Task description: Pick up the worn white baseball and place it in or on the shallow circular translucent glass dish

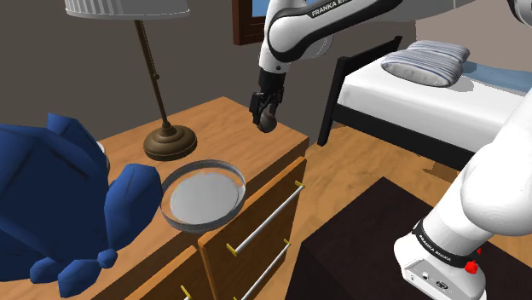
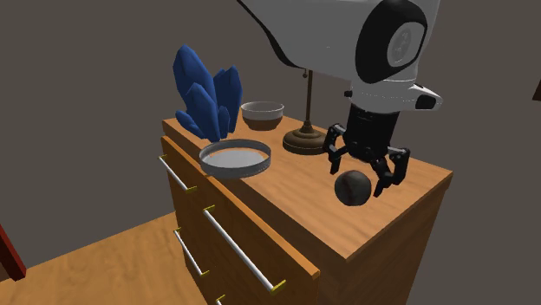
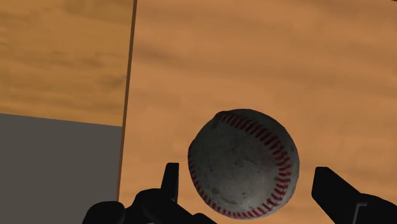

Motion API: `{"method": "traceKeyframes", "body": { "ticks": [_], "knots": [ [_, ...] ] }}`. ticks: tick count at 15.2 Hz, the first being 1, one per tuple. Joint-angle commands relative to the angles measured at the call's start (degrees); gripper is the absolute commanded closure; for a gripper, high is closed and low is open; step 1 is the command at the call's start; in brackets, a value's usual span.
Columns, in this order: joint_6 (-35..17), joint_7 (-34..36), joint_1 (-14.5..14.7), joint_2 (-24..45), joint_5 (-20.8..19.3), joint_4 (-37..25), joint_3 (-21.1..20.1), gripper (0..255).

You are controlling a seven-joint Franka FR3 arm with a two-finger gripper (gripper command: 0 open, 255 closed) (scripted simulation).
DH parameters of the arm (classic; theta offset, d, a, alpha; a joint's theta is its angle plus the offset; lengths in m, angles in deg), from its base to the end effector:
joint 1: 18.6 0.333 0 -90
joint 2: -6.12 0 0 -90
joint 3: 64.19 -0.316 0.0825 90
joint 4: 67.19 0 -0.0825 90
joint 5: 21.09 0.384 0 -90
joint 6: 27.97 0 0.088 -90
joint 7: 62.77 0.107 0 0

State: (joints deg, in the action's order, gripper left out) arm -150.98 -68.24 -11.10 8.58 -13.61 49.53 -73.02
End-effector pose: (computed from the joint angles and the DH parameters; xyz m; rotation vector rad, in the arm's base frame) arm 0.5424 0.1638 0.4297 -2.9795 -0.4695 -0.0839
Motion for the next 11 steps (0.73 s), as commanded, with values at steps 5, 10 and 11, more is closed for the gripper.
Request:
{"method": "traceKeyframes", "body": {
  "ticks": [5, 10, 11],
  "knots": [
    [-0.01, 0.0, 0.0, 0.0, 0.0, 0.0, 0.0, 255],
    [-0.01, 0.0, 0.0, 0.0, 0.0, 0.01, 0.0, 255],
    [0.0, 0.0, 0.0, 0.0, 0.0, 0.0, 0.0, 255]
  ]
}}
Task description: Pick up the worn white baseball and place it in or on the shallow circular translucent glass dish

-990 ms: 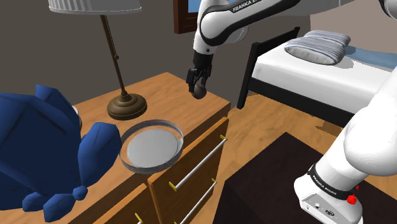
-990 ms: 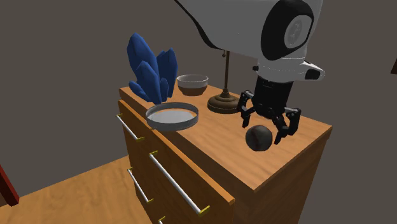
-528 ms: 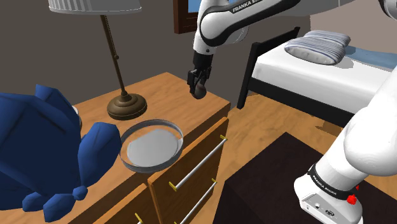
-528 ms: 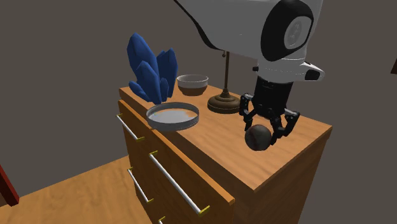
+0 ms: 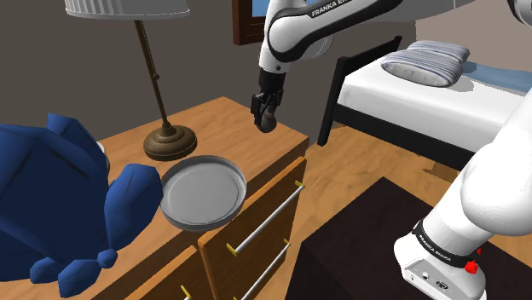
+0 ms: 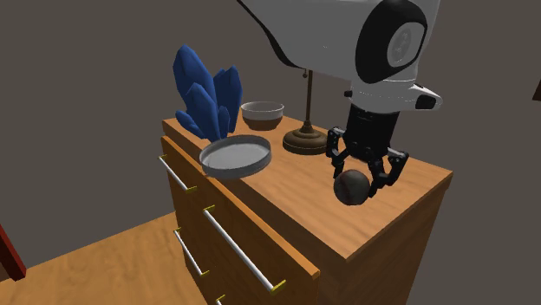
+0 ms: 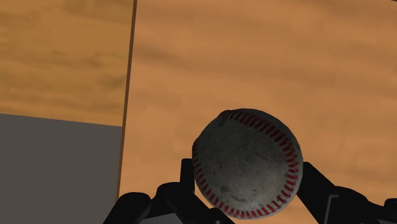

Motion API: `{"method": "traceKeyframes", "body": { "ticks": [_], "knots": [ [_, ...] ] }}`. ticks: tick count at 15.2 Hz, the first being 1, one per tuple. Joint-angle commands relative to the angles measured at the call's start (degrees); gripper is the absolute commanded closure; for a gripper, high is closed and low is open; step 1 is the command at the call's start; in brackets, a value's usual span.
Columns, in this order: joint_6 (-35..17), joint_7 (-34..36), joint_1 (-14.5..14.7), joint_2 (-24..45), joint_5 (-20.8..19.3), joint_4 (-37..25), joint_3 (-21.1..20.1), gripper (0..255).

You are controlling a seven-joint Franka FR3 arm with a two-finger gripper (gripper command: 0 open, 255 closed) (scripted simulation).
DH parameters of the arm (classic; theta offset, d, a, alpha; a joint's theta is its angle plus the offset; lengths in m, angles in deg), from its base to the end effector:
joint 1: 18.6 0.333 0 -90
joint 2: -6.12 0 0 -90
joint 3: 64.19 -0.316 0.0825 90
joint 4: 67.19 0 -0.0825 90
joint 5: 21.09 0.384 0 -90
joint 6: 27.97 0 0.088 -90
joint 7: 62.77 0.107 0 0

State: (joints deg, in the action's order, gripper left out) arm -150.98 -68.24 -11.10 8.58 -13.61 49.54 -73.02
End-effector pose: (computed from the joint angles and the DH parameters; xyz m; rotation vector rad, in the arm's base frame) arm 0.5423 0.1638 0.4296 -2.9795 -0.4695 -0.0836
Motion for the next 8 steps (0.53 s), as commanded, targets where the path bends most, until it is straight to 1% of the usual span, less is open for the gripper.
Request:
{"method": "traceKeyframes", "body": {
  "ticks": [1, 8],
  "knots": [
    [-0.01, 0.0, 0.0, 0.0, 0.0, 0.0, 0.0, 255],
    [5.15, 0.46, -0.1, -1.64, -0.09, -3.55, 0.09, 255]
  ]
}}
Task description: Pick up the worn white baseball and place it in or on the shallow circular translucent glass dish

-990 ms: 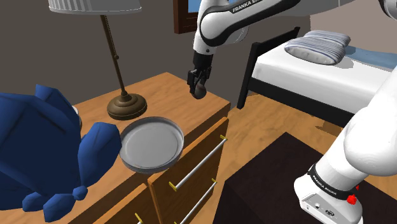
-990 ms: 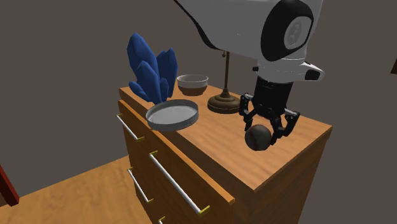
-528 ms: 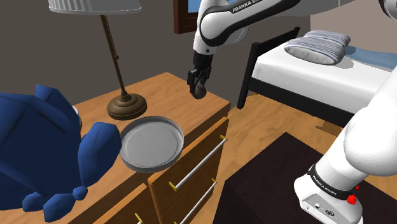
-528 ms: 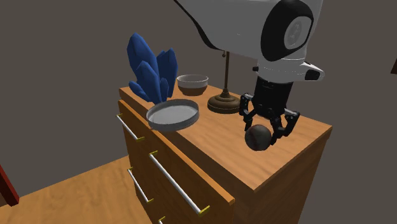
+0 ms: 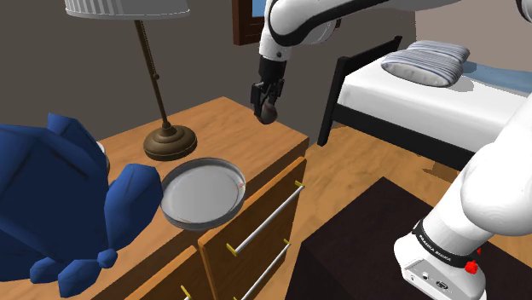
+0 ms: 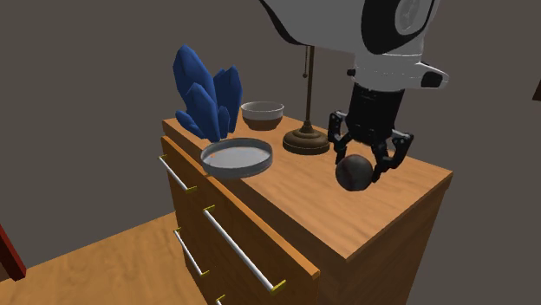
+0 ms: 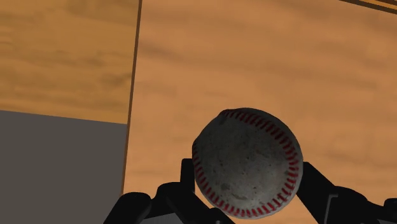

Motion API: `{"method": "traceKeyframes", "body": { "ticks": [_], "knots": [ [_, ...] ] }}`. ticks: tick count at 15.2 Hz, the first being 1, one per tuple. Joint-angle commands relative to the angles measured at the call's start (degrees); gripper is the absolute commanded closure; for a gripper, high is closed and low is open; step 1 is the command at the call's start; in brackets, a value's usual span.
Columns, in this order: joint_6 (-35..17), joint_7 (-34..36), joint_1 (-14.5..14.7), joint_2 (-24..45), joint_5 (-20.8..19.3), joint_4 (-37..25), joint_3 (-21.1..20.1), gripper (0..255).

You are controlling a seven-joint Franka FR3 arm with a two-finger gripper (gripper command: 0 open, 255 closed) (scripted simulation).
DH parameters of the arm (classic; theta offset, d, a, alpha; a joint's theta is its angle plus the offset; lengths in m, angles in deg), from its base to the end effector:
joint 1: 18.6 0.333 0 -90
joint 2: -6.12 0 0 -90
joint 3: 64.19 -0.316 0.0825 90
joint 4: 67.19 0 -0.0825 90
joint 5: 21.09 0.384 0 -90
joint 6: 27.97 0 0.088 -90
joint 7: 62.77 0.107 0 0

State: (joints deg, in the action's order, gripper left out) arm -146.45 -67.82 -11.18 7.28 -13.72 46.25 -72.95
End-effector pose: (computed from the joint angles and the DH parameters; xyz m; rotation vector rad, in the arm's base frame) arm 0.5433 0.1642 0.4622 -2.9794 -0.4699 -0.0846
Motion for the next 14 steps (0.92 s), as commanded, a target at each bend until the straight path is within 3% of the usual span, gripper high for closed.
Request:
{"method": "traceKeyframes", "body": {
  "ticks": [1, 12, 14],
  "knots": [
    [1.36, 0.1, -0.03, -0.52, 0.0, -0.82, 0.03, 255],
    [9.54, 0.9, -0.16, -1.79, -0.21, -7.77, 0.16, 255],
    [9.14, 3.53, 1.14, -2.36, -0.28, -7.12, -1.18, 255]
  ]
}}
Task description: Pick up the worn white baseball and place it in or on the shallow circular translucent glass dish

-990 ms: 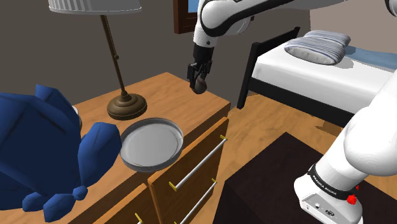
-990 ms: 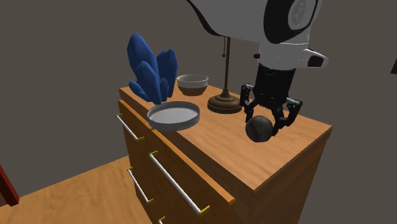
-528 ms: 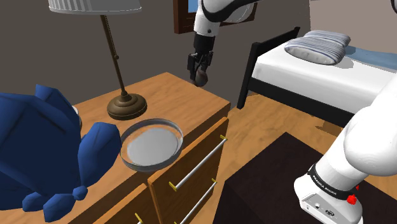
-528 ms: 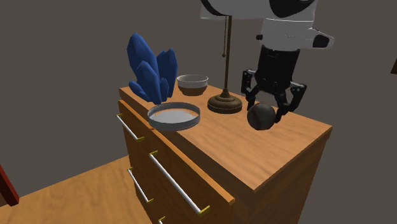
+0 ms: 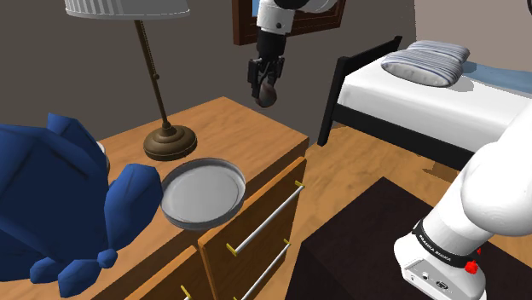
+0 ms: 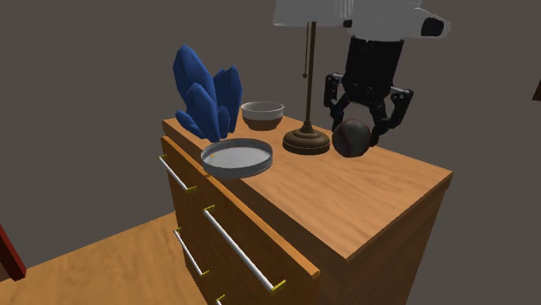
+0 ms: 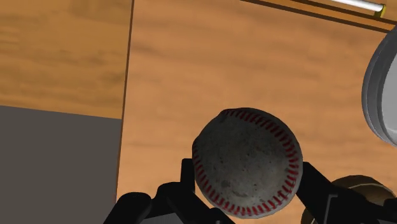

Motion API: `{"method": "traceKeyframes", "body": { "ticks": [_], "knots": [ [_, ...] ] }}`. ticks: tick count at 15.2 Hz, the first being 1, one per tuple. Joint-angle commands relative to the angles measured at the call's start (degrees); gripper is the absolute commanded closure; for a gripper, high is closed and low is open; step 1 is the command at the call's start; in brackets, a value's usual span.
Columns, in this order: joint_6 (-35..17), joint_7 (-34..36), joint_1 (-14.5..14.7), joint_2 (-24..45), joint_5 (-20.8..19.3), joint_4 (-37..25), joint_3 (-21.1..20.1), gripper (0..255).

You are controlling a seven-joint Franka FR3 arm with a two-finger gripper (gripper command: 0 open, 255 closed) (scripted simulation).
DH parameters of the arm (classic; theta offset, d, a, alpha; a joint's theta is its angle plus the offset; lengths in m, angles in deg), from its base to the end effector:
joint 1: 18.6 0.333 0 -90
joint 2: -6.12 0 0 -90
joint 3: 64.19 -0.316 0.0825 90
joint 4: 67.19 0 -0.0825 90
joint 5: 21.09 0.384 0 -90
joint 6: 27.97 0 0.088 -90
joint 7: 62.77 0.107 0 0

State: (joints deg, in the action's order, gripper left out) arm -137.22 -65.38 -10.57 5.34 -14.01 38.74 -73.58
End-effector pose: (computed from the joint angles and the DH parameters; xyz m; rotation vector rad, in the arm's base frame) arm 0.5373 0.1783 0.5293 -2.9795 -0.4702 -0.0843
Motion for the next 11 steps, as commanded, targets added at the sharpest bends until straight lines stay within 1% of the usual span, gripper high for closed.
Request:
{"method": "traceKeyframes", "body": {
  "ticks": [1, 6, 11],
  "knots": [
    [-0.27, 2.43, 1.19, -0.63, -0.03, 0.63, -1.23, 255],
    [-0.99, 9.28, 4.46, -0.8, -0.48, 0.77, -4.71, 255],
    [-1.38, 16.43, 7.8, 0.47, -1.48, -0.77, -8.22, 255]
  ]
}}
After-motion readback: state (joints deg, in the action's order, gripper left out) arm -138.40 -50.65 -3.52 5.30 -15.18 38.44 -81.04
